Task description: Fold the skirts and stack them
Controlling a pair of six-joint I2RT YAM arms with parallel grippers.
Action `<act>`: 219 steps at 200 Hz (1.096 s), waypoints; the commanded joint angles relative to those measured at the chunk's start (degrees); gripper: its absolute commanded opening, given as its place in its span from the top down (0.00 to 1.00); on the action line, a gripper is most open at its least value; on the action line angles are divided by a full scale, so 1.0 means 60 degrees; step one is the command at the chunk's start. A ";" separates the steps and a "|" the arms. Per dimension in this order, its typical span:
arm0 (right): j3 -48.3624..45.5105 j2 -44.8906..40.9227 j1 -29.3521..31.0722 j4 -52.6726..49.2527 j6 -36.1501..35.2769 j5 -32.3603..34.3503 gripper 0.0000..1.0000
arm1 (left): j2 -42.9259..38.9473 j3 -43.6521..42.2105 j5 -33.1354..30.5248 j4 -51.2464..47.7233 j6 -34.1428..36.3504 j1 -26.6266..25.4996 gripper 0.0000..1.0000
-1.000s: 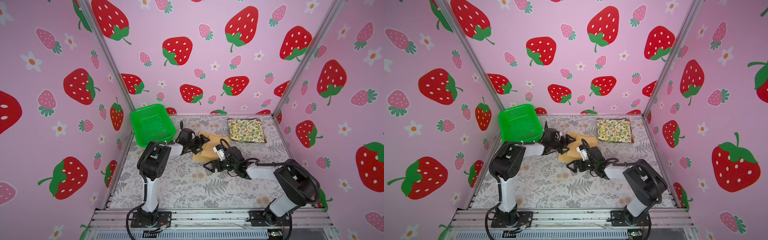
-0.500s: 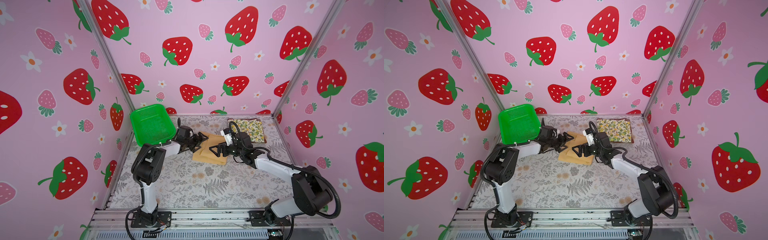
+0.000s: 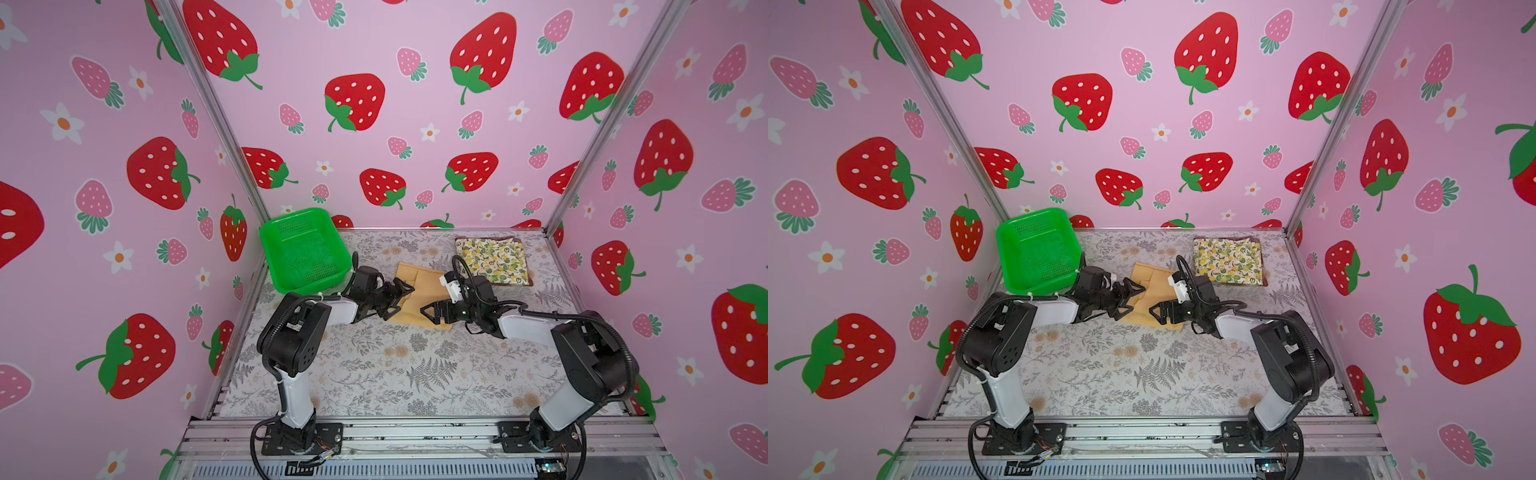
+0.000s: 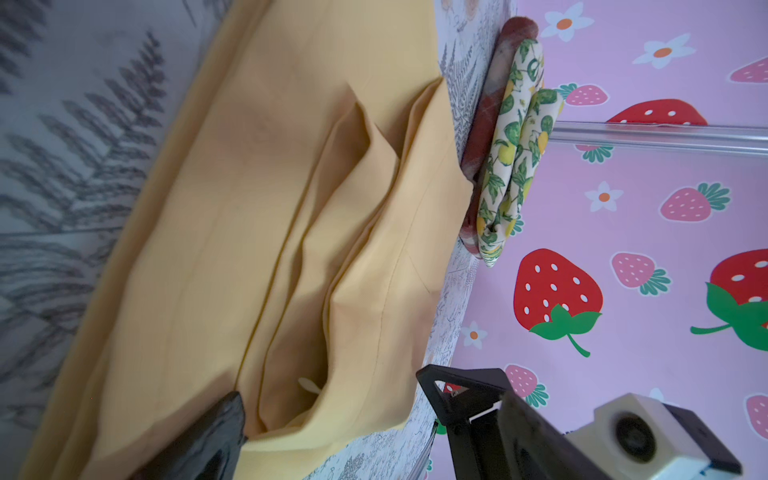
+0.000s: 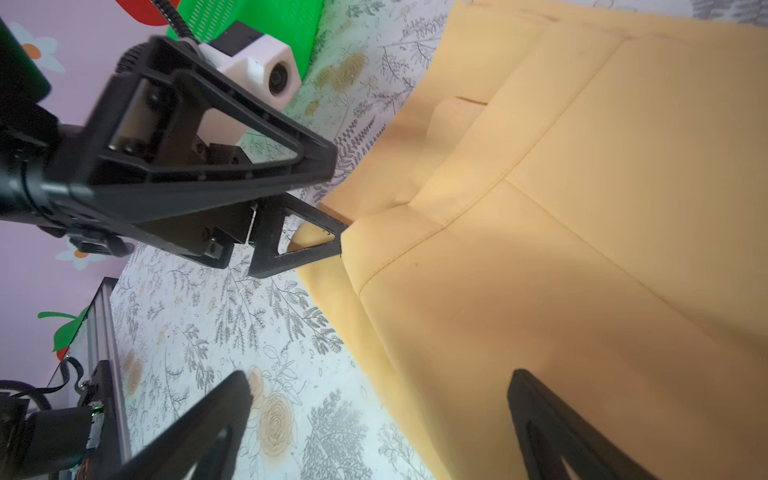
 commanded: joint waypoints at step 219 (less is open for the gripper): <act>0.0143 0.1733 0.3555 0.2543 0.2178 0.0959 0.00 | 0.0725 0.1750 0.0285 -0.1491 0.1288 0.0498 0.04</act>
